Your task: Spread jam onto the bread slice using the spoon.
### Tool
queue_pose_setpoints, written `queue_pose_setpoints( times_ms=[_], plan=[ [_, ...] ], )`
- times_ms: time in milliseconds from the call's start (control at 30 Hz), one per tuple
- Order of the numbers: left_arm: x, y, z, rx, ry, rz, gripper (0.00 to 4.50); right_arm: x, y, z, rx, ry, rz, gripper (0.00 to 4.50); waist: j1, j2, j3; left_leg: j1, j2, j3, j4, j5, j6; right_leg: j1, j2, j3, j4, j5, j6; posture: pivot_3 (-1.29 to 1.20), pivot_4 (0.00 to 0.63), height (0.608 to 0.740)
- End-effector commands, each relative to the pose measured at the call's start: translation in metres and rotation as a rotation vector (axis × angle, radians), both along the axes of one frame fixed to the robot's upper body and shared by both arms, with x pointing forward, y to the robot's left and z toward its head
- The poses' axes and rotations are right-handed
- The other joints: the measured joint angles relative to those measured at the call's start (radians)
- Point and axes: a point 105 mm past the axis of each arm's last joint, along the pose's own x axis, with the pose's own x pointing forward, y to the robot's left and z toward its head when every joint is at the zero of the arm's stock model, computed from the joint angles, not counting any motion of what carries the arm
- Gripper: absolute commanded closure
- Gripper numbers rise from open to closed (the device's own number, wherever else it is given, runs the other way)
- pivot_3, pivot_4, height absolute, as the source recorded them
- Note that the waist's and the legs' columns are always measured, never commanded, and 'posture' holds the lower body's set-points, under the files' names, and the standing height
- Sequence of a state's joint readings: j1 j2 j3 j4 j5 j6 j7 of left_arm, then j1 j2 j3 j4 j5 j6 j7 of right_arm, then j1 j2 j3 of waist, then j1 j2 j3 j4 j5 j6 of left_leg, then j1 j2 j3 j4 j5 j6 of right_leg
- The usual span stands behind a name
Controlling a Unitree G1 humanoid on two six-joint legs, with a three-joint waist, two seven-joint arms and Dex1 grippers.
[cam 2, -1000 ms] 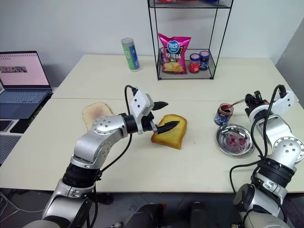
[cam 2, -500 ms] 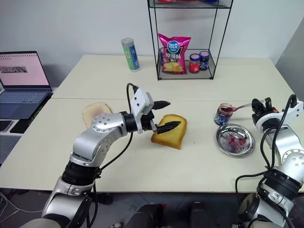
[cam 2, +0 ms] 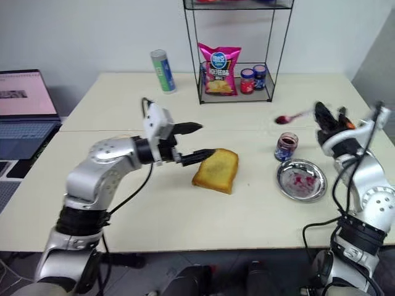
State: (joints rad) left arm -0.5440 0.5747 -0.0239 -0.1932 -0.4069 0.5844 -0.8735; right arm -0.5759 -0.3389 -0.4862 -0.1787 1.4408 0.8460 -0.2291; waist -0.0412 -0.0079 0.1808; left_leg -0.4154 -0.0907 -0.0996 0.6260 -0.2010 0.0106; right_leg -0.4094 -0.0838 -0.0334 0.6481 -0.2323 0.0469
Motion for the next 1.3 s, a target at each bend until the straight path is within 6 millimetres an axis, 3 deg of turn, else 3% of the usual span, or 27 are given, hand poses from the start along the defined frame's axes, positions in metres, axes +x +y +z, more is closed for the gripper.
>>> queue_pose_setpoints(
  times_ms=[33,167,433,633,967,1167,1300],
  plan=[
    [-0.018,0.019,0.004,0.003,-0.018,0.058,0.00,-0.005,0.054,0.012,-0.258,-0.123,0.135,4.48,0.000,0.000,0.000,0.000,0.000,-0.001,-0.001,0.000,0.000,0.000,0.000,0.000,0.000,0.000,0.000,0.00,0.150,0.740],
    [-0.040,0.031,-0.012,0.038,0.027,0.118,0.00,-0.010,0.087,0.010,-0.435,-0.220,0.217,4.48,0.016,-0.001,0.001,-0.002,-0.001,-0.003,0.000,0.000,0.000,0.000,0.000,-0.001,-0.001,0.000,0.000,0.00,0.150,0.740],
    [-0.055,0.030,-0.026,0.090,0.032,0.146,0.00,-0.017,0.107,0.001,-0.805,-0.459,0.226,4.48,0.041,-0.002,0.001,-0.002,-0.003,-0.004,0.002,0.000,0.000,0.001,-0.002,-0.002,-0.003,-0.002,0.004,0.00,0.150,0.740],
    [-0.055,0.029,-0.025,0.073,0.024,0.155,0.00,-0.030,0.119,-0.001,-0.935,-0.624,0.289,4.48,0.040,-0.002,0.001,-0.002,-0.002,-0.004,0.001,0.000,-0.001,0.000,-0.002,-0.002,-0.003,-0.003,0.004,0.00,0.150,0.740],
    [-0.053,0.028,-0.023,0.058,0.021,0.158,0.00,-0.035,0.121,-0.001,-0.913,-0.627,0.317,4.48,0.040,-0.002,0.001,-0.002,-0.002,-0.004,0.001,0.000,-0.001,0.000,-0.002,-0.002,-0.003,-0.003,0.004,0.00,0.150,0.740],
    [-0.051,0.028,-0.024,0.064,0.024,0.157,0.00,-0.017,0.108,-0.014,-0.625,-0.382,0.278,4.48,0.041,-0.003,0.001,-0.002,-0.002,-0.005,0.001,0.000,-0.001,0.000,-0.002,-0.001,-0.002,0.000,0.000,0.00,0.150,0.740],
    [-0.051,0.025,-0.025,0.065,0.024,0.151,0.00,-0.001,0.097,-0.043,-0.394,-0.152,0.256,4.48,0.040,-0.003,0.001,-0.002,-0.002,-0.005,0.001,0.000,-0.001,0.000,-0.002,-0.002,-0.002,0.000,-0.001,0.00,0.150,0.740]
  ],
)
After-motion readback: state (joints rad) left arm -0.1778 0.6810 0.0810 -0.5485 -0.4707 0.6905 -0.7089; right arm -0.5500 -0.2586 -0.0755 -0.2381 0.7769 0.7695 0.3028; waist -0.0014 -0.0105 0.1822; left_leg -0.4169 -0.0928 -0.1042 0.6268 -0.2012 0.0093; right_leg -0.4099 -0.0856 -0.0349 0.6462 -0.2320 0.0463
